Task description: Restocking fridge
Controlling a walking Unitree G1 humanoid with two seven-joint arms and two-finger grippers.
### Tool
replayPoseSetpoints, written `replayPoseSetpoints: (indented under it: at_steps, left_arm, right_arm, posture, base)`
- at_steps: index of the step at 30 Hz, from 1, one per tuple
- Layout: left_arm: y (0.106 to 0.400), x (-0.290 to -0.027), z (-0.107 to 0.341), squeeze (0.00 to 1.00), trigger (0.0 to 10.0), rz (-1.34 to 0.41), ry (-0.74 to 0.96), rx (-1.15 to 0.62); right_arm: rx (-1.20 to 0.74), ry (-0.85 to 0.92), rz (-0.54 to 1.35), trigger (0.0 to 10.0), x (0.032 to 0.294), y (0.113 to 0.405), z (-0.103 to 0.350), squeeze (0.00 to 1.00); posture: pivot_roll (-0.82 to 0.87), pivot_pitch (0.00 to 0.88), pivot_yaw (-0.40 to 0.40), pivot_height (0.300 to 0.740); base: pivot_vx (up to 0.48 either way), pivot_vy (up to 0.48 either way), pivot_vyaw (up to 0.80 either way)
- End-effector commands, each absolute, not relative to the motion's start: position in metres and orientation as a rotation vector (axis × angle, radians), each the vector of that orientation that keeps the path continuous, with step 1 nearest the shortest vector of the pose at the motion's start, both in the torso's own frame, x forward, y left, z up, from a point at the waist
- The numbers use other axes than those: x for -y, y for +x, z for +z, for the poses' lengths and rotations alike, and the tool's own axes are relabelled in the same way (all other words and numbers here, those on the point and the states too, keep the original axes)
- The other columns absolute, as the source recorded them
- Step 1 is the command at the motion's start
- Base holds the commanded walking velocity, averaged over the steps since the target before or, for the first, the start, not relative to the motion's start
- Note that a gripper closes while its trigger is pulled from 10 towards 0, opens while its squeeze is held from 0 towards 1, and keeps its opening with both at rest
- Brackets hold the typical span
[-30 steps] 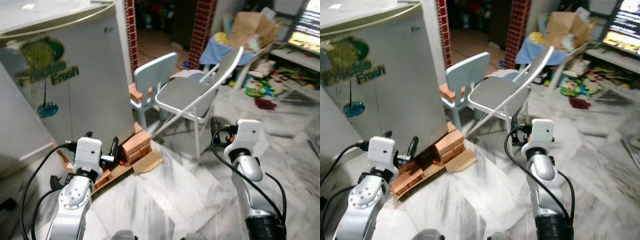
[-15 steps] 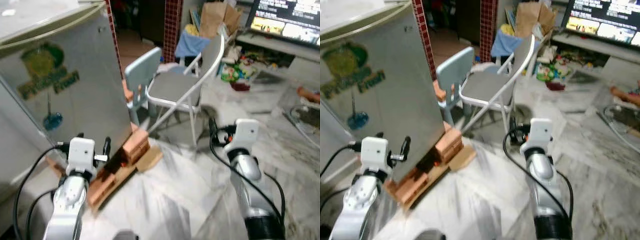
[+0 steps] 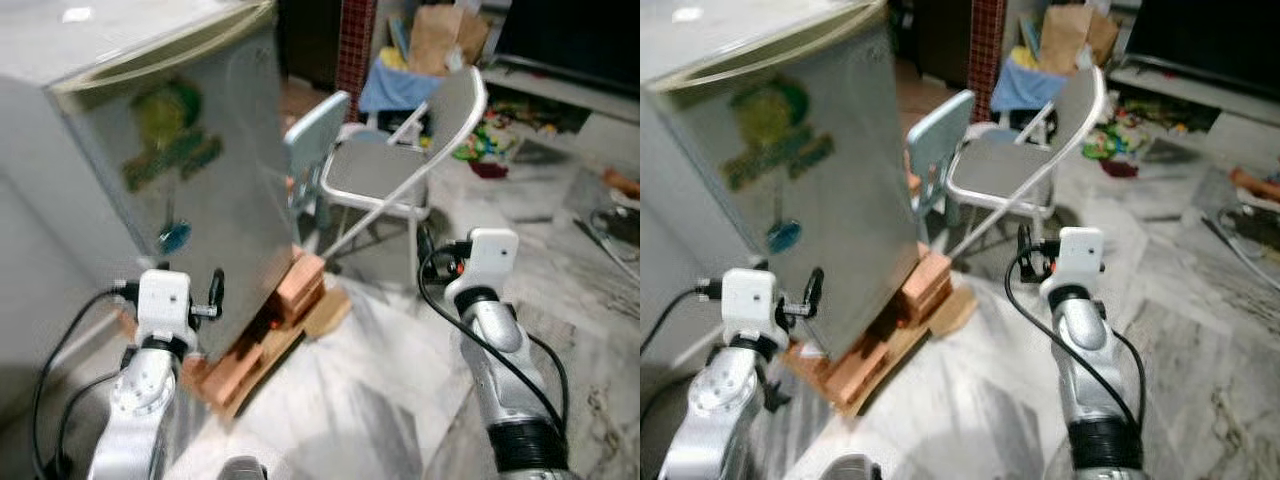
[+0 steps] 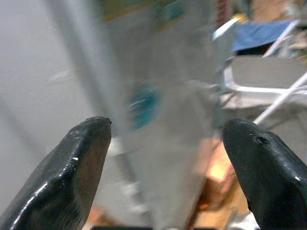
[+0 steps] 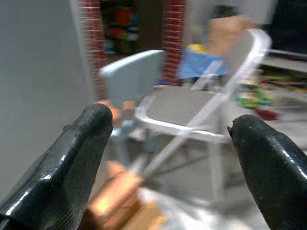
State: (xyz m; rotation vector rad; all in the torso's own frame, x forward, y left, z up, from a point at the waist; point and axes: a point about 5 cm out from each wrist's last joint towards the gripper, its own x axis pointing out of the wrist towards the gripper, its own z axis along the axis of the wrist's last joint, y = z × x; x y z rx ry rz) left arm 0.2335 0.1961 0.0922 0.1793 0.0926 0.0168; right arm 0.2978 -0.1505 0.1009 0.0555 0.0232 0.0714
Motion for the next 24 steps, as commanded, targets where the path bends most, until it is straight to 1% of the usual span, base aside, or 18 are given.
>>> replayPoseSetpoints:
  at_steps: [1,6,13,15,17,24]
  left_arm:
    - [0.2358,-0.1914,0.0955,0.00,10.0,-0.001,0.177,-0.079]
    - [0.2357,-0.1907,0.0954,0.00,10.0,-0.001,0.178,-0.078]
    - [0.2335,-0.1898,0.0934,0.00,10.0,-0.010,0.172,-0.084]
    - [0.2335,-0.1884,0.0955,0.00,10.0,-0.020,0.170,-0.065]
    - [0.2336,-0.1878,0.0977,0.00,10.0,-0.018,0.170,-0.051]
    - [0.2326,-0.1872,0.0993,0.00,10.0,-0.034,0.154,-0.041]
  right_arm:
    - [-0.007,0.035,0.047,10.0,0.1606,0.2997,0.1059,0.00]
    - [-0.013,0.028,0.053,10.0,0.1601,0.3009,0.1054,0.00]
    - [-0.014,0.019,0.055,10.0,0.1602,0.3026,0.1052,0.00]
    - [-0.011,0.019,0.054,10.0,0.1603,0.3028,0.1056,0.00]
    - [-0.009,0.020,0.055,10.0,0.1599,0.3030,0.1062,0.00]
    - [-0.006,0.024,0.046,10.0,0.1594,0.3019,0.1056,0.00]
  posture:
    - [0.11,0.018,-0.021,0.740]
    - [0.11,0.018,-0.026,0.740]
    - [0.11,0.019,-0.030,0.740]
    - [0.11,0.020,-0.031,0.740]
    - [0.12,0.023,-0.032,0.740]
    - [0.12,0.030,-0.032,0.740]
  base:
    - [0.000,0.480,0.00]
    - [0.000,0.480,0.00]
    - [0.000,0.480,-0.78]
    - [0.000,0.480,-0.50]
    - [0.000,0.000,-0.41]
    - [0.000,0.000,0.00]
